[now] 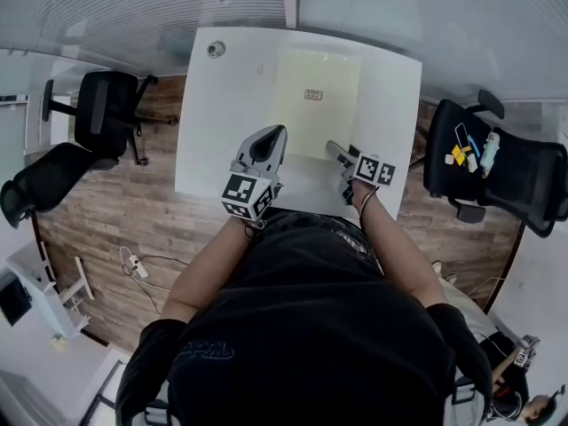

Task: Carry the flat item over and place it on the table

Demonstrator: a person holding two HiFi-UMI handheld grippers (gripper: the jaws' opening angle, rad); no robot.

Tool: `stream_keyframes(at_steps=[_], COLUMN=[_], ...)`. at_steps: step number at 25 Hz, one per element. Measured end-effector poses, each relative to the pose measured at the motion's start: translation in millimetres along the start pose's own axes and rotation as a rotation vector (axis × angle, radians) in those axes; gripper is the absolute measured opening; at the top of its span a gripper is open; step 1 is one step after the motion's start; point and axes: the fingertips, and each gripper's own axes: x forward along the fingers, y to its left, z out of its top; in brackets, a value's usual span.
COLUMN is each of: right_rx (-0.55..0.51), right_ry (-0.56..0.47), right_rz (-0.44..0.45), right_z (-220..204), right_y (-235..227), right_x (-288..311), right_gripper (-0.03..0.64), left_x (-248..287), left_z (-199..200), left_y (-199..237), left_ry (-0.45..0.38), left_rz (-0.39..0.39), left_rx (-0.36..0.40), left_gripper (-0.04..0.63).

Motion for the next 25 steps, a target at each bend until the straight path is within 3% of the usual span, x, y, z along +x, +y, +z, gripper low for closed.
stream_keyframes(at_steps=[4, 6, 10, 16, 25], right_rx=[-0.215, -0.26, -0.316, -0.426, -0.69], right_ry=[0.049, 0.028, -0.026, -0.097, -0.192], right_rz=[-0.144, -0.169, -0.162, -0.16, -0.043], right_z=[2.3, 9.6, 26.3, 42.7, 51.0], right_y=[-12.7, -10.2, 4.5, 22.8, 94.8], right_x=[-1.2, -3.2, -8.6, -26.8, -62.9], right_gripper=[0.341, 0.341, 0.323, 0.195, 0.063], left_x=[2.8, 3.2, 4.4, 3.3, -10.4], left_z=[-0.2, 0.3, 1.6, 3.3, 14.2], left_y=[-1.3, -0.5, -1.2, -10.7, -22.4], left_ry=[0.003, 0.001, 0.0, -0.014, -0.063], left_rz=[-0.004, -0.004, -0.006, -0.013, 0.003], left_rx=[0.002, 0.003, 0.004, 0.014, 0.04], left_gripper=[0.015, 0.015, 0.014, 0.015, 0.015])
